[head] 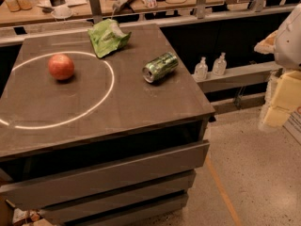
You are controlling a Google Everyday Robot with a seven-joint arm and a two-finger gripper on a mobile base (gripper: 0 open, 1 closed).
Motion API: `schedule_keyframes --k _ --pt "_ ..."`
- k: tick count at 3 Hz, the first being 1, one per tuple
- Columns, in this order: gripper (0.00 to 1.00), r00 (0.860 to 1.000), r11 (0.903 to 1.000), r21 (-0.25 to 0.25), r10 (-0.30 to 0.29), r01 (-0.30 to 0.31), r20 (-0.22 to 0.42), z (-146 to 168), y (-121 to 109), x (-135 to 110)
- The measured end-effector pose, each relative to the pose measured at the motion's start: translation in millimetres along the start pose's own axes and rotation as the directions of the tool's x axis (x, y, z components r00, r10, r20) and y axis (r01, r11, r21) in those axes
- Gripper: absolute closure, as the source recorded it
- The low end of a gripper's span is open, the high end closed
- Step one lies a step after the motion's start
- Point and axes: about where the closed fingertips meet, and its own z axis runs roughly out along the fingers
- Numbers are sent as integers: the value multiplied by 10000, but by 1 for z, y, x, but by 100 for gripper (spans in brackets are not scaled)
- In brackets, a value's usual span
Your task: Pick green can
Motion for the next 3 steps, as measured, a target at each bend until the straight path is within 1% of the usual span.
schedule_keyframes --k 1,2,3 --pt "0 10000 10000 27 -11 11 26 -1 0 -1" --pt "0 9955 9984 219 -542 527 776 3 -15 -16" --pt "0 9735 9837 360 -1798 1764 1416 17 -52 -40"
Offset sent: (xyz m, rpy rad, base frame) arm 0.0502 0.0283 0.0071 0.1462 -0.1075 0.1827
